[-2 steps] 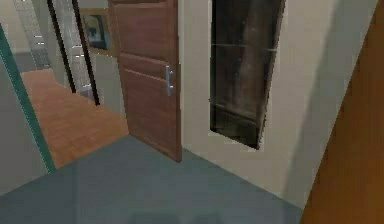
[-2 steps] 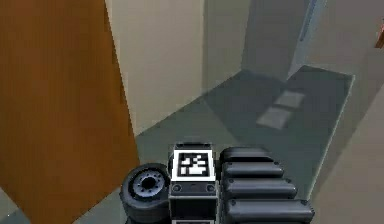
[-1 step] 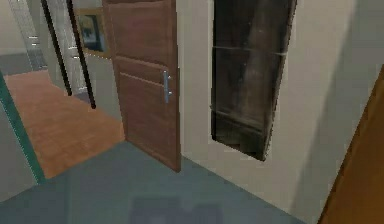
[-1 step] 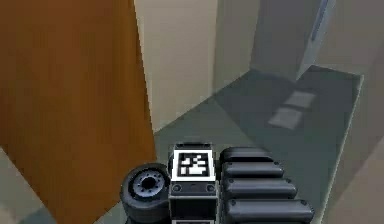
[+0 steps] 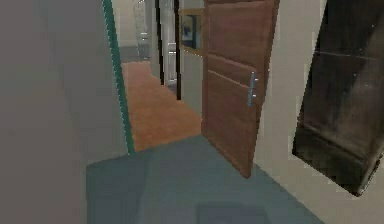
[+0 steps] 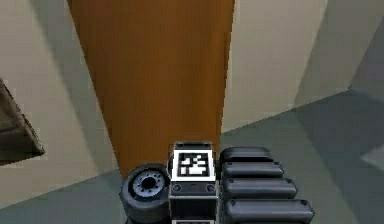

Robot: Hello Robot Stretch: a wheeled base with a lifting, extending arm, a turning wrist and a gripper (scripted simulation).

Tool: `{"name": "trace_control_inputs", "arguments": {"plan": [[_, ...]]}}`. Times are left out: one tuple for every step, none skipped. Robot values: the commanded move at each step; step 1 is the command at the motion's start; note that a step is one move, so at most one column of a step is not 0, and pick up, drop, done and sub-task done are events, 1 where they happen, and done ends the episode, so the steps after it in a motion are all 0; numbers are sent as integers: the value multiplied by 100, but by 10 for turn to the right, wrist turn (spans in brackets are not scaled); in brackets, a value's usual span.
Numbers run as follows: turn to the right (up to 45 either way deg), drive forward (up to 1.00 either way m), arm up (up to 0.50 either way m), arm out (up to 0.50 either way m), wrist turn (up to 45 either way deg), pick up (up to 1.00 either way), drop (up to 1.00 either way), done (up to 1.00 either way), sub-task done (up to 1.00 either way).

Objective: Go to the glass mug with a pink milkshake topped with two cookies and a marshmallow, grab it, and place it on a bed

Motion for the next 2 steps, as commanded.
{"name": "trace_control_inputs", "arguments": {"plan": [[0, 30, 0, 0, 0, 0, 0, 0, 0], [-90, 0, 0, 0, 0, 0, 0, 0, 0]]}}
